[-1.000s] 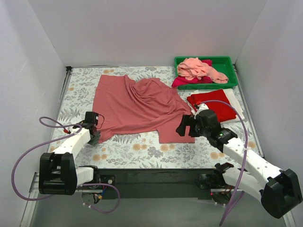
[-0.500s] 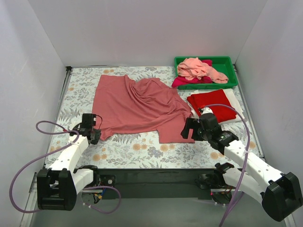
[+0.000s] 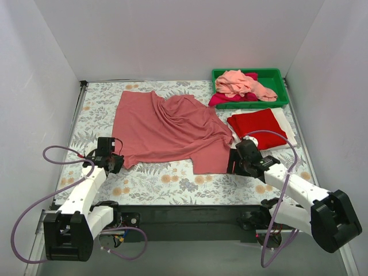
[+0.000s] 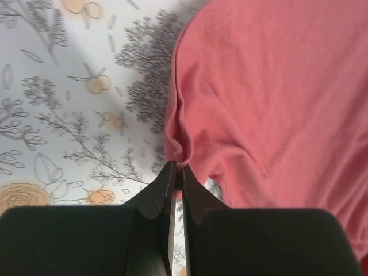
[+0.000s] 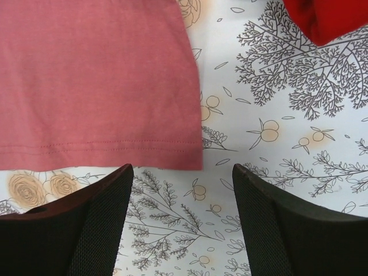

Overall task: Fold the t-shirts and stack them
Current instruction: Flatten the tshirt out

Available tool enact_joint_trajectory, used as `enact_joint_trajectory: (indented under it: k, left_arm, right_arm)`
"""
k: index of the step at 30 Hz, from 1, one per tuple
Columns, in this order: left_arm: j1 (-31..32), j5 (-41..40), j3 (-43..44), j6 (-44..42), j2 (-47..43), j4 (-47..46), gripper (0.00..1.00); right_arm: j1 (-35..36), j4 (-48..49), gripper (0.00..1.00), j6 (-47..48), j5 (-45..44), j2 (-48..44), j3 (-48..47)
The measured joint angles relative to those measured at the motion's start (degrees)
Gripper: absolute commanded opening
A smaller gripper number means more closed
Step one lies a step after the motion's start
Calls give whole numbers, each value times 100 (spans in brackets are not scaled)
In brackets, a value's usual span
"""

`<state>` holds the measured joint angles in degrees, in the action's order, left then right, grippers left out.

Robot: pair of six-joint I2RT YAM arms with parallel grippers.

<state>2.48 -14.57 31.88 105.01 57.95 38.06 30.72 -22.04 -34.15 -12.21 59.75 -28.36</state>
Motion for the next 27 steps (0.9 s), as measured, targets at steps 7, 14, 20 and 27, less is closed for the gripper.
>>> enact_joint_trajectory:
  k: [7, 14, 20, 27]
  left_arm:
    - [-2, 424, -37, -181, -470, -291, 0]
    - [-4, 518, -39, -348, -723, -289, 0]
    - [-2, 551, -39, -428, -850, -129, 0]
    - [-4, 846, 157, -826, -584, 98, 0]
  right_arm:
    - [-2, 31, 63, 33, -96, 577, -173]
    - [-2, 251, 39, 68, 39, 848, -236]
    - [-9, 529, 11, 74, 251, 1082, -291]
    - [-24, 658, 1, 179, 483, 1156, -304]
